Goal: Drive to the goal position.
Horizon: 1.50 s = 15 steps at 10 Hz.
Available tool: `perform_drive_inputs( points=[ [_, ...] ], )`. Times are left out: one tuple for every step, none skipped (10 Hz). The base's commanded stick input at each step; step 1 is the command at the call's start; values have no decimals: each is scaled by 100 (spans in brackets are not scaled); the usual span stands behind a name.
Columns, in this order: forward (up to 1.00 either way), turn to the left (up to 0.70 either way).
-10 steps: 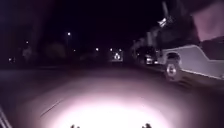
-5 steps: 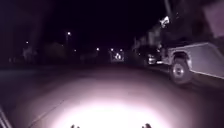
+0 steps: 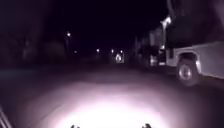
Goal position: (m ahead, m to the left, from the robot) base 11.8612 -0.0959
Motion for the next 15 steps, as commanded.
perform_drive_inputs(
  points=[
    [70,0],
    [70,0],
    [70,0],
    [70,-16],
    [70,-35],
    [70,-26],
    [70,-5],
    [70,0],
    [70,0],
    [70,0],
    [70,0],
    [70,0],
    [70,0],
    [70,-7],
    [70,-35]
  ],
)
